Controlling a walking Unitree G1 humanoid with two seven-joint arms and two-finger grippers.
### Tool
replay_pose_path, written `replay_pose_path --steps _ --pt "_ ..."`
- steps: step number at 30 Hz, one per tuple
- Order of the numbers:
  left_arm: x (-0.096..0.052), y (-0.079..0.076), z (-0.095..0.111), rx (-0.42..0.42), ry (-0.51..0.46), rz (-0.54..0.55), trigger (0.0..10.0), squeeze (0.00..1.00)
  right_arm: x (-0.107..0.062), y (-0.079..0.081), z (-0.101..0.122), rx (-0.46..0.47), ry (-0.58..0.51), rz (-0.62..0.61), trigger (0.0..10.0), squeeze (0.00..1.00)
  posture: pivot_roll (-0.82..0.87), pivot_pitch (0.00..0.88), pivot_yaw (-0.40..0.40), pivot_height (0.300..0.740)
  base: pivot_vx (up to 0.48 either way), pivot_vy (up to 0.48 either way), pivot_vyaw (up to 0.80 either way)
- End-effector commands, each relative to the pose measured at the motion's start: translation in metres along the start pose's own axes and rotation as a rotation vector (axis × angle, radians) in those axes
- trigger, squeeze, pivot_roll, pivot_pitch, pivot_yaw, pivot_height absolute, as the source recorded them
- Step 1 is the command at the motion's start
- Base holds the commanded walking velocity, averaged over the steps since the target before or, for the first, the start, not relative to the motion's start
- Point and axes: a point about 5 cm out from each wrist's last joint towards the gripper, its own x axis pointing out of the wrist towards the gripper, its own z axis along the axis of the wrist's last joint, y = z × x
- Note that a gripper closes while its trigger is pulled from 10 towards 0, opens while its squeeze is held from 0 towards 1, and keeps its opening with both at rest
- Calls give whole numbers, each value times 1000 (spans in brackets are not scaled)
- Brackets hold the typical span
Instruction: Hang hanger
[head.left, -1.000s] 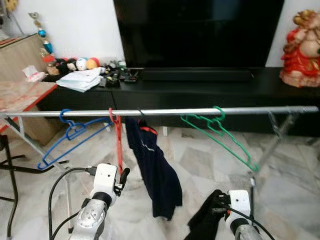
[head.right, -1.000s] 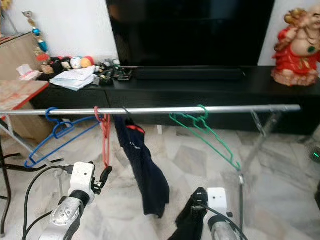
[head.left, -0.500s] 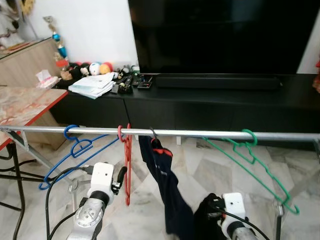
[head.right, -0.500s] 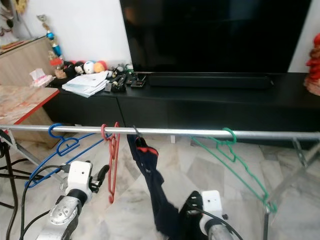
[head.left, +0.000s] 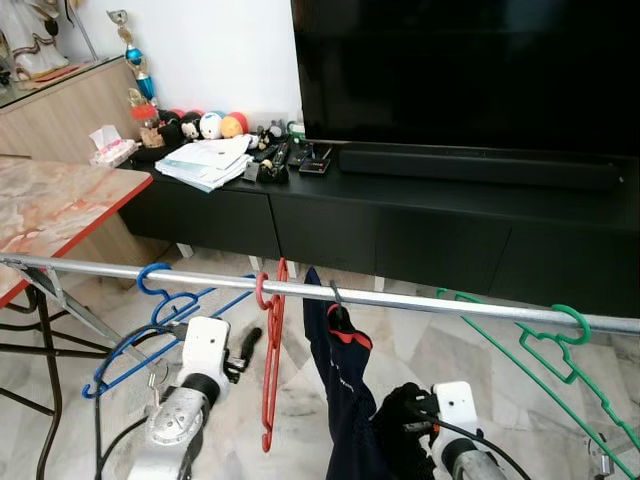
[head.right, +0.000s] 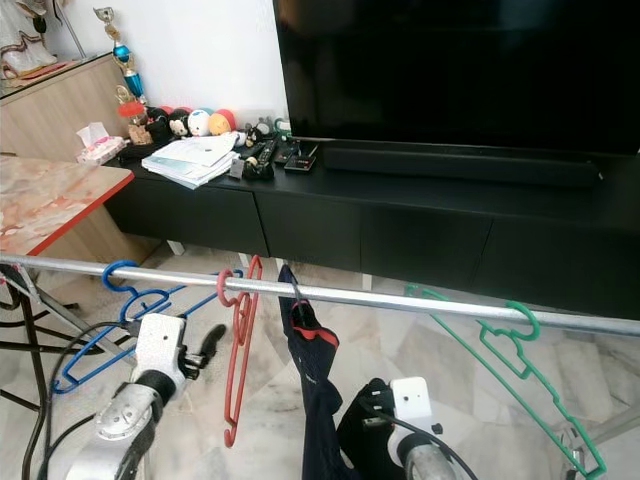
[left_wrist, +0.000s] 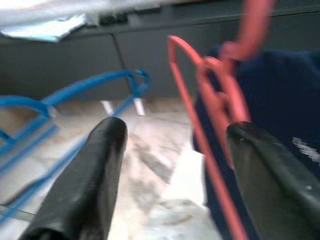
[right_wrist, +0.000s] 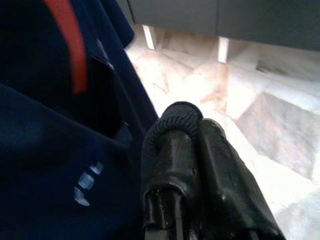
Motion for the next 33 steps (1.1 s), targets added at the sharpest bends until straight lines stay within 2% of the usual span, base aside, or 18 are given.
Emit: replay_pose_path --steps 1,12,14,17,18,19,20,29,33 --pt "0 8 4 0 0 8 10000 1000 1 4 0 0 -11 9 10000 0 -75 3 113 740 0 0 0" --pt "5 7 14 2 -9 -45 10000 1000 0 4 -3 -1 5 9 10000 0 -74 0 112 740 0 0 0" --pt "9 1 15 5 10 -99 10000 1000 0 5 -3 -3 6 10 10000 0 -75 0 112 740 0 0 0" --pt "14 -3 15 20 25 -111 10000 1000 0 5 -3 -3 5 9 10000 0 -76 1 111 740 0 0 0" --pt "17 -5 14 48 46 -114 10000 408 0 5 -3 -4 6 9 10000 0 -76 5 109 740 0 0 0" --pt "17 -5 14 48 46 -114 10000 408 0 5 -3 -4 6 9 10000 0 -76 5 109 740 0 0 0" --pt "19 -6 14 48 50 -117 10000 0 1 5 -3 -5 6 9 10000 0 -75 6 108 740 0 0 0" --pt "42 -10 11 100 112 -79 10000 0 1 5 -2 -11 5 8 10000 0 -85 18 106 740 0 0 0" --pt "51 -15 14 82 116 -85 10000 0 1 4 -1 -13 4 8 10000 0 -92 21 107 740 0 0 0"
